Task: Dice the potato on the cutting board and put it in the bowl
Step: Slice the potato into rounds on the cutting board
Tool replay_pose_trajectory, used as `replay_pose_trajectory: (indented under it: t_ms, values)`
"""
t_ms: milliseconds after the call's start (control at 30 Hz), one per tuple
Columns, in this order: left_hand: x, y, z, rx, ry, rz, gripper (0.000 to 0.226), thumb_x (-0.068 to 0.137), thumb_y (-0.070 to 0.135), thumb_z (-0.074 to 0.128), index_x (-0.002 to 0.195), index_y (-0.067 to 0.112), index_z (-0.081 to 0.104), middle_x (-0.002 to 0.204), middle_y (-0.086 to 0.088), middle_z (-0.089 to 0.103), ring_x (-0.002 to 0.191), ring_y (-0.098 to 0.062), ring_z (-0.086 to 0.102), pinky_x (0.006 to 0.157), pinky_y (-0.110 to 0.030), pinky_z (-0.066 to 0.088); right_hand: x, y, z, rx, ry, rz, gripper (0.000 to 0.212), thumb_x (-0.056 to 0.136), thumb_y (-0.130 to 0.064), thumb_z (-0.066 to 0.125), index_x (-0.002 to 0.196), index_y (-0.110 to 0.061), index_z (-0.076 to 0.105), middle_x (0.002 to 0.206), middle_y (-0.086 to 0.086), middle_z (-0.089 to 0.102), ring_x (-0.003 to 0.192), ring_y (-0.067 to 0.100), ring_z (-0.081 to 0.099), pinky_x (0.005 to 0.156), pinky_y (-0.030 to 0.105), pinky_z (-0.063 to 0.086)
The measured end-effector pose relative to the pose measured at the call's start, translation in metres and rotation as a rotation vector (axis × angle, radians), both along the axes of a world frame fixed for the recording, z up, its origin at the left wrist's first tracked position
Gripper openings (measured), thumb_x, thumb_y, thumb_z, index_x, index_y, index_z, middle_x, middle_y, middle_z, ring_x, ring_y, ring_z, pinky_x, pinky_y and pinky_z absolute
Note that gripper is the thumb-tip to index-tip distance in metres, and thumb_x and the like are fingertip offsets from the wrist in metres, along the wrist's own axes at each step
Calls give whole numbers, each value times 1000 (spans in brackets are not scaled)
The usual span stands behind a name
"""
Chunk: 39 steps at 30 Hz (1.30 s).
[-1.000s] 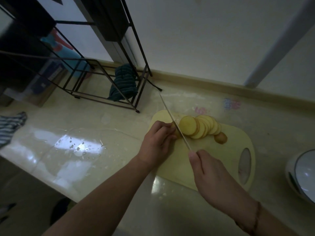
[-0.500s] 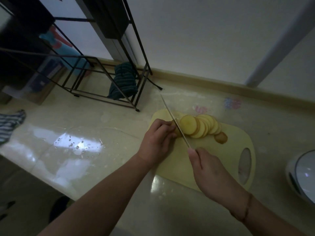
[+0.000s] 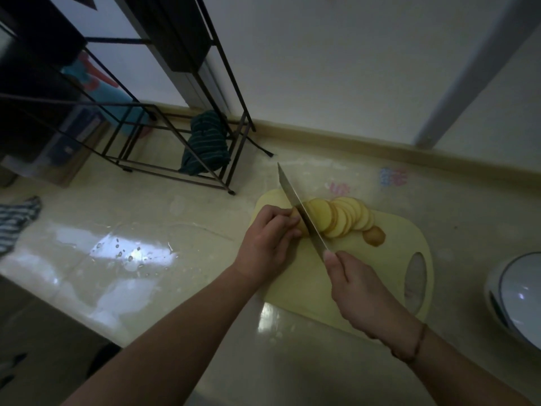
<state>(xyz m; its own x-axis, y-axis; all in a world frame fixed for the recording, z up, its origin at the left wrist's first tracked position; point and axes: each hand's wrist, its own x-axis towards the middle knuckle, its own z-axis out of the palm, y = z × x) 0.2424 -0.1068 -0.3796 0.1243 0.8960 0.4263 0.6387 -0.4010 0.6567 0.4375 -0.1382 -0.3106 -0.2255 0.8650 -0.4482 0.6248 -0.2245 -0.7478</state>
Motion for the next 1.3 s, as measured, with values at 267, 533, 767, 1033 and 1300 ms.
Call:
replay_pose_trajectory:
  t_ms: [267,533,767,1033,1300]
  values:
    - [-1,-3,1,-13,52,-6,16,92,16,65,103,4,67,108,-16,60,97,-21,60,80,-28,53,28,24,22,-525,370,-152,44,98,-55,31,90,-14,45,56,1,38,41,11,29,39,19,26]
    - [11,-8,9,10,110,36,22,94,14,63,109,0,72,108,-15,63,97,-25,63,82,-30,54,16,15,48,-152,185,-65,51,95,-57,30,85,-12,53,55,-4,48,36,3,38,43,22,28]
    - [11,-10,13,-2,61,106,17,85,7,72,100,-1,71,96,-11,65,89,-16,61,83,-16,49,15,5,50,-35,102,-17,51,94,-56,29,84,-12,55,60,-1,51,43,1,43,49,21,30]
    - [8,-10,8,13,37,111,17,80,-5,78,95,-3,71,95,-13,66,92,-16,63,86,-16,49,11,2,50,-11,95,2,46,97,-51,31,81,-15,54,62,-2,53,48,0,47,53,23,34]
    - [9,-4,6,9,-2,133,17,87,12,69,92,-4,73,92,-13,68,88,-17,65,82,-21,54,10,12,50,23,45,26,50,97,-51,28,83,-12,55,64,-1,55,54,5,47,55,25,38]
